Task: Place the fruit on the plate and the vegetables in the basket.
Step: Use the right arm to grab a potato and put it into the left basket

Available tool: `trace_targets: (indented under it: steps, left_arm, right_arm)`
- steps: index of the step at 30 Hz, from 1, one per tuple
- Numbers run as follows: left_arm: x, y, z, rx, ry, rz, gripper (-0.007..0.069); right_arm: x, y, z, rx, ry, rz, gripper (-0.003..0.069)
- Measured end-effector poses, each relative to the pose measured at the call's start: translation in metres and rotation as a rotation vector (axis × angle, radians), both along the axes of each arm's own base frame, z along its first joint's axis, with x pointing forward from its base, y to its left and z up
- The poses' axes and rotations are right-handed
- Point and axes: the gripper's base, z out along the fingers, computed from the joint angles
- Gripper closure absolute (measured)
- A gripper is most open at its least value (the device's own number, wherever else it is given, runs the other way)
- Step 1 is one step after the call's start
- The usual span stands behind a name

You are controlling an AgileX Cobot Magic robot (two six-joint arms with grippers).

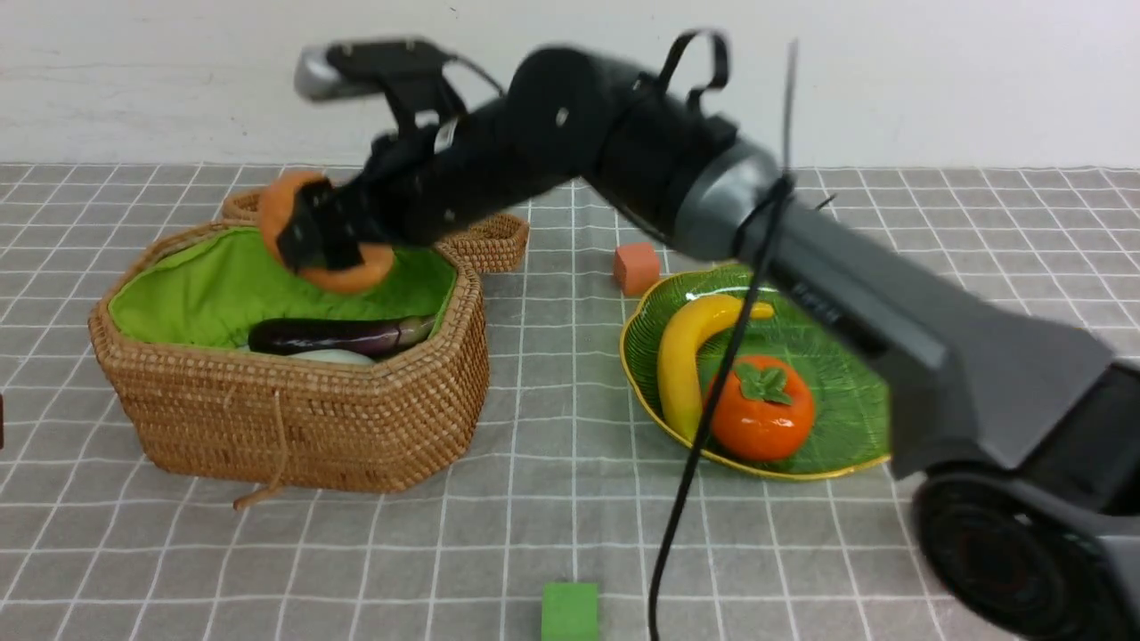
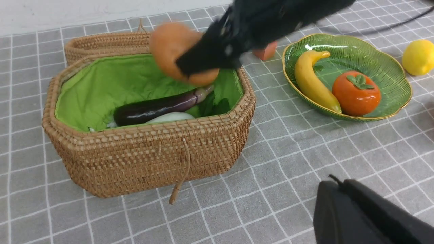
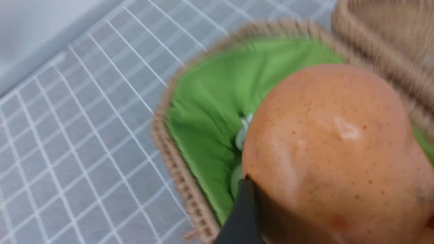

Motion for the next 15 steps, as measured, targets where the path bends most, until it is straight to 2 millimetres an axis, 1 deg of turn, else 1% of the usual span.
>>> trace_targets:
  steps: [1,2,4,5,6,7,8,10,11,12,14,15]
  left_arm:
    - [0.000,0.000,0.000,0.003,-0.002,0.000,0.0634]
    - [0.000,0.000,0.000,0.005,-0.004,0.000,0.0634]
    - [0.000,0.000,0.000,0.006,-0.004,0.001,0.0634]
    - [0.000,0.000,0.000,0.006,-0.004,0.001,0.0634]
    - [0.000,0.000,0.000,0.006,-0.004,0.001,0.0634]
    - [0.000,0.000,0.000,0.007,-0.006,0.001,0.0634]
    - [0.000,0.000,0.000,0.008,-0.006,0.002,0.0634]
    - [0.000,0.000,0.000,0.007,-0.007,0.001,0.0634]
    - [0.000,0.000,0.000,0.007,-0.007,0.001,0.0634]
    - [0.000,0.000,0.000,0.007,-0.007,0.001,0.0634]
    - [0.000,0.000,0.000,0.007,-0.007,0.001,0.0634]
    - [0.000,0.000,0.000,0.006,-0.009,0.000,0.0634]
  right_arm:
    - [-0.009,-0.007,0.027,0.021,-0.032,0.009,0.0038]
    - [-0.015,-0.011,0.042,0.033,-0.050,0.014,0.0038]
    - [-0.025,-0.018,0.064,0.034,-0.109,0.029,0.0038]
    - [-0.025,-0.019,0.068,0.035,-0.123,0.028,0.0038]
    - [-0.025,-0.020,0.074,0.020,-0.199,0.025,0.0038]
    - [-0.023,-0.020,0.073,0.006,-0.240,0.015,0.0038]
    - [-0.018,-0.018,0.065,0.000,-0.225,0.000,0.0038]
    - [-0.014,-0.015,0.039,-0.026,-0.046,-0.003,0.0038]
    - [-0.014,-0.015,0.038,-0.031,-0.032,0.000,0.0038]
    - [-0.014,-0.013,0.021,-0.100,0.012,0.030,0.0038]
    - [-0.007,-0.007,0.006,-0.167,-0.084,0.037,0.0038]
    - [-0.005,-0.004,0.003,-0.160,-0.095,0.022,0.0038]
